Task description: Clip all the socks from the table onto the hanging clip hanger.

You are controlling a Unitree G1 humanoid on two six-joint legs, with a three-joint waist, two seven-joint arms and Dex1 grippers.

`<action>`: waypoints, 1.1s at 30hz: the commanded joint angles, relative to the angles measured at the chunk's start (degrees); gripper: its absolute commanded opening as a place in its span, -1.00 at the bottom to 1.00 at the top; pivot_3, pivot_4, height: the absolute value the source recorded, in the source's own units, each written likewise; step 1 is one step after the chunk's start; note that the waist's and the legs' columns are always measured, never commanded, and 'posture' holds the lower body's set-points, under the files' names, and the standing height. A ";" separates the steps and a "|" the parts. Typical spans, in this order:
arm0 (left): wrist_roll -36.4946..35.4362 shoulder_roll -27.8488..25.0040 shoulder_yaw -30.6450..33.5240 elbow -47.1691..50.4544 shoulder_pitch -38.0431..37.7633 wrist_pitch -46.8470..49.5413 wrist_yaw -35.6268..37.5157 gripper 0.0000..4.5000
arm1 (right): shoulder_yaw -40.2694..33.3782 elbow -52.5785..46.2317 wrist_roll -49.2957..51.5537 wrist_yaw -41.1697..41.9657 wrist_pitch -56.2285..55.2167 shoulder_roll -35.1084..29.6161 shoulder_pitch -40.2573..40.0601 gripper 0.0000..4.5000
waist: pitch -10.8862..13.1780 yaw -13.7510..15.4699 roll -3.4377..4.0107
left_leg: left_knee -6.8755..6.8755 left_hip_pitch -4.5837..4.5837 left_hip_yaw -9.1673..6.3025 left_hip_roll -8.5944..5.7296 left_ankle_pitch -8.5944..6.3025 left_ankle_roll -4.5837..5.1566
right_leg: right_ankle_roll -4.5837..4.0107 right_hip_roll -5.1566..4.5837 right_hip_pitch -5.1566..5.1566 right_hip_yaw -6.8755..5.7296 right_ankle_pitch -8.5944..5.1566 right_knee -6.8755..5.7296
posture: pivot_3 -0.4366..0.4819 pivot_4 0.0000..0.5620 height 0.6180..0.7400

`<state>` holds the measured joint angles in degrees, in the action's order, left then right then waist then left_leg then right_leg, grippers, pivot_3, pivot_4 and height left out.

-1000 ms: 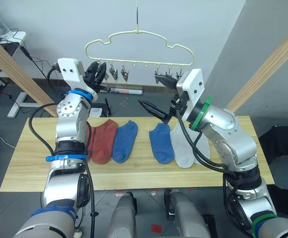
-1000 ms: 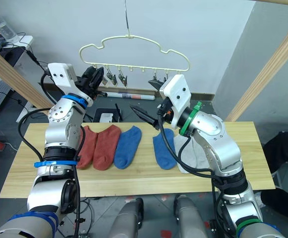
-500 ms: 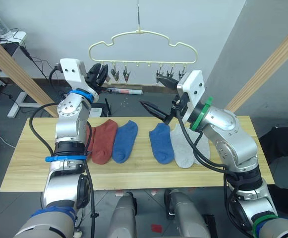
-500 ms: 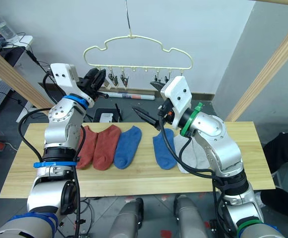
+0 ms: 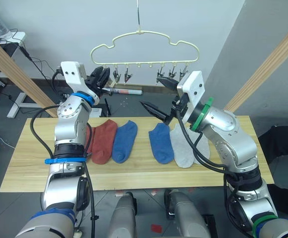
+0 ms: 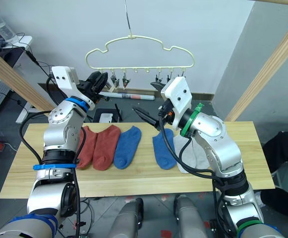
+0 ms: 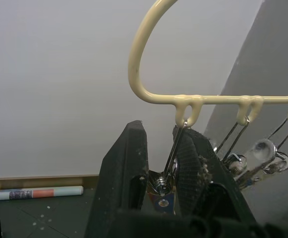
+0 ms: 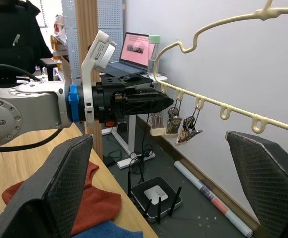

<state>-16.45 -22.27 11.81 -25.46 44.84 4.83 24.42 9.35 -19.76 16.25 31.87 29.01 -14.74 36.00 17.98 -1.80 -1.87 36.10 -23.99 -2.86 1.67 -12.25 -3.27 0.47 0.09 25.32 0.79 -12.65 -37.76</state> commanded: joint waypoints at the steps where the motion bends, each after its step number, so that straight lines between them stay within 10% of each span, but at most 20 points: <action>1: 1.32 -0.75 0.12 0.32 -0.56 -1.54 -0.30 -0.15 | -0.30 -1.18 -0.50 -0.57 -1.92 0.13 0.08 1.00 | 0.00 0.00 0.00 | 0.00 0.00 0.00 0.00 0.00 0.00 | 0.00 0.00 0.00 0.00 0.00 0.00 | -0.10 0.19 1.00; 16: 2.50 -0.39 0.07 -0.02 0.49 -3.41 -0.94 -0.01 | -0.38 -1.23 -0.72 -0.86 -1.88 -0.09 -0.09 1.00 | 0.00 -0.01 0.00 | -0.01 -0.03 0.00 0.00 0.00 0.00 | 0.00 -0.01 0.01 -0.01 0.00 0.04 | -0.11 0.18 1.00; 24: 2.74 -0.54 0.12 0.38 0.70 -4.53 -1.45 -0.85 | -0.35 -1.15 -1.00 -0.81 -2.12 -0.04 -0.19 1.00 | 0.00 -0.01 0.00 | -0.02 -0.03 0.00 0.00 0.00 0.00 | 0.00 -0.01 0.01 -0.01 0.00 0.05 | -0.11 0.18 1.00; 33: 3.79 -0.74 -0.03 0.37 0.92 -4.89 -2.57 -0.87 | -0.27 -1.08 -1.23 -0.68 -2.32 0.10 -0.35 1.00 | 0.00 -0.01 0.00 | -0.02 -0.03 0.00 -0.01 0.00 0.00 | 0.00 -0.01 0.01 -0.01 0.00 0.05 | -0.10 0.19 1.00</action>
<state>-13.38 -22.30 11.65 -27.25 44.66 0.97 22.69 9.35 -19.76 14.74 31.12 28.15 -14.80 35.48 17.98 -1.81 -1.87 36.09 -24.02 -2.86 1.67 -12.25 -3.27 0.47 0.08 25.33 0.78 -12.65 -37.71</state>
